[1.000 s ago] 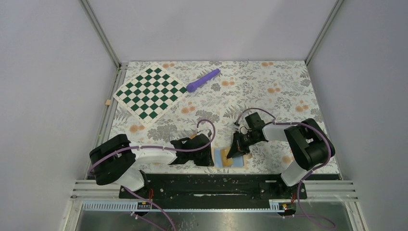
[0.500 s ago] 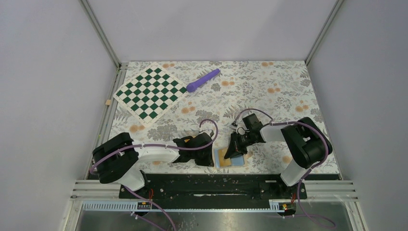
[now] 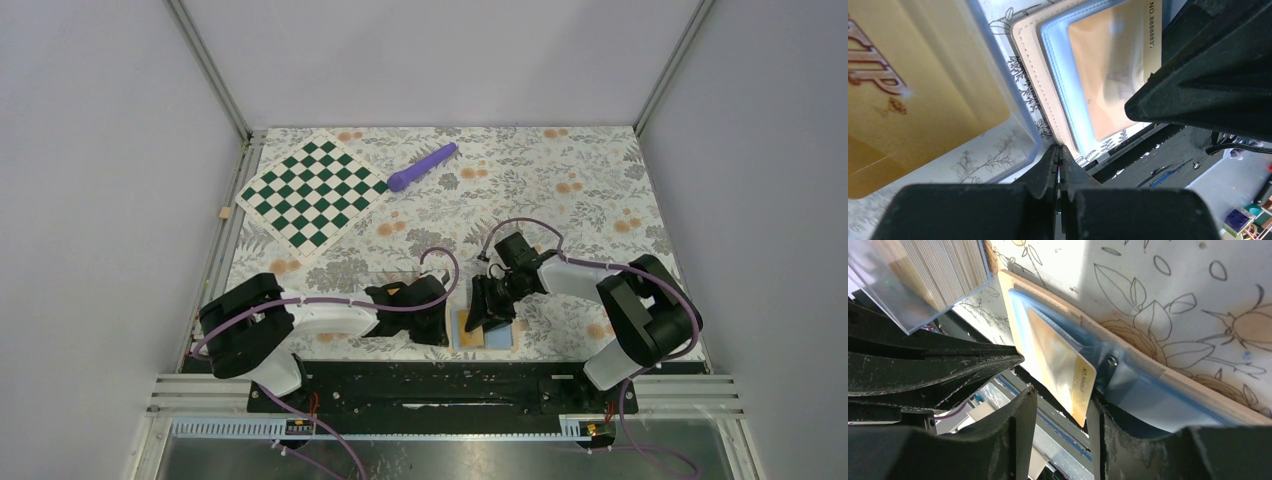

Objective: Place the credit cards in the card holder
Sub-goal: Insert the credit card into the card holder.

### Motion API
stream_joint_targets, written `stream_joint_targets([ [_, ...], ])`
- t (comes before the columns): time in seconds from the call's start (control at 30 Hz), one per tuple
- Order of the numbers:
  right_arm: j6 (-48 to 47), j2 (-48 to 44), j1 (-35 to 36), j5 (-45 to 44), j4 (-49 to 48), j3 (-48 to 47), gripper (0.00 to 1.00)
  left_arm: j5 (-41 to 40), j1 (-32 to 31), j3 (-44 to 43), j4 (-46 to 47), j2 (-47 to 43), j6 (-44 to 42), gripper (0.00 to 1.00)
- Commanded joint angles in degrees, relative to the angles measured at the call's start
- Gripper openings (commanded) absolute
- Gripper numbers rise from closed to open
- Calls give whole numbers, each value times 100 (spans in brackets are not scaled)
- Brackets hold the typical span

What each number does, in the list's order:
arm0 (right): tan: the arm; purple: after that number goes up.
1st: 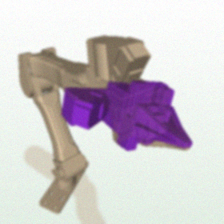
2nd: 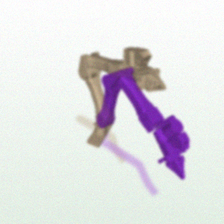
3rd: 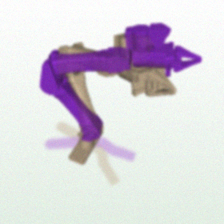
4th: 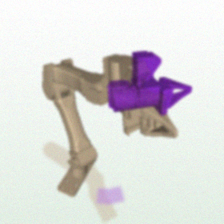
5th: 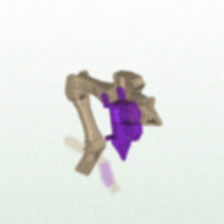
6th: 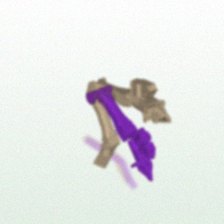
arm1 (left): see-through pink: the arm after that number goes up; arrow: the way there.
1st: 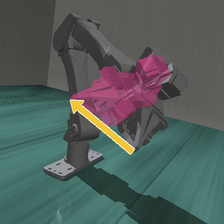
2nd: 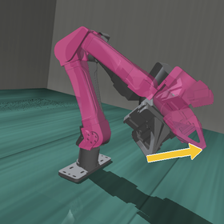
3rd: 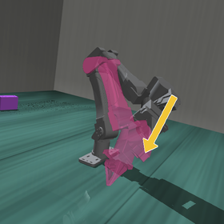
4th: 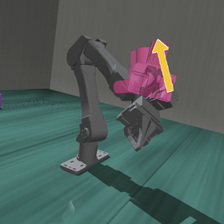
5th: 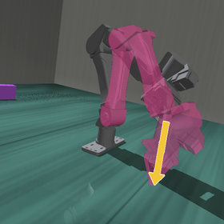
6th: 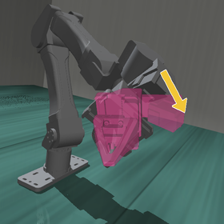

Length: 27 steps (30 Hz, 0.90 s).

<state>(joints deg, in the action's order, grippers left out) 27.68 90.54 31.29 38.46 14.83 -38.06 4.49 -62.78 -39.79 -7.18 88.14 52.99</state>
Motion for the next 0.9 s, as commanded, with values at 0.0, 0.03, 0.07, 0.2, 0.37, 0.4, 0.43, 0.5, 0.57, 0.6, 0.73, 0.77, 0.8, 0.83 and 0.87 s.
stream_joint_targets([
  [0.0,-190,-172,59,-576,649,-173,49,-85,-39,-99,24,139,-98,0],
  [0.03,-185,-177,57,-603,692,-195,51,-75,-41,-107,24,148,-101,0],
  [0.07,-189,-176,60,-610,694,-203,51,-70,-41,-115,27,153,-111,0],
  [0.2,-175,-139,80,-559,642,-206,52,-62,-58,-171,2,184,-146,0],
  [0.37,-40,-43,241,-226,351,-208,53,-60,-76,-319,-89,261,-222,0],
  [0.4,-35,-33,287,-179,312,-204,53,-57,-84,-350,-108,269,-234,0],
  [0.43,-43,-36,335,-138,285,-200,54,-58,-91,-380,-122,282,-250,0],
  [0.5,-61,-29,387,-87,246,-185,57,-49,-102,-442,-143,316,-279,0],
  [0.57,-22,-37,395,132,42,-105,62,-37,-123,-510,-167,341,-310,0],
  [0.6,9,-40,396,218,-37,-67,63,-21,-135,-544,-170,358,-329,0],
  [0.73,1,-133,394,116,49,-62,66,-59,-184,-671,-306,326,-392,2],
  [0.77,-71,-176,395,-6,235,-118,67,-86,-208,-685,-364,280,-409,5],
  [0.8,-146,-236,396,-185,460,-188,68,-129,-228,-699,-432,224,-426,8],
  [0.83,-220,-296,394,-368,666,-256,69,-193,-252,-711,-505,150,-445,14],
  [0.87,-288,-358,395,-524,886,-332,70,-269,-272,-737,-602,59,-454,19],
])
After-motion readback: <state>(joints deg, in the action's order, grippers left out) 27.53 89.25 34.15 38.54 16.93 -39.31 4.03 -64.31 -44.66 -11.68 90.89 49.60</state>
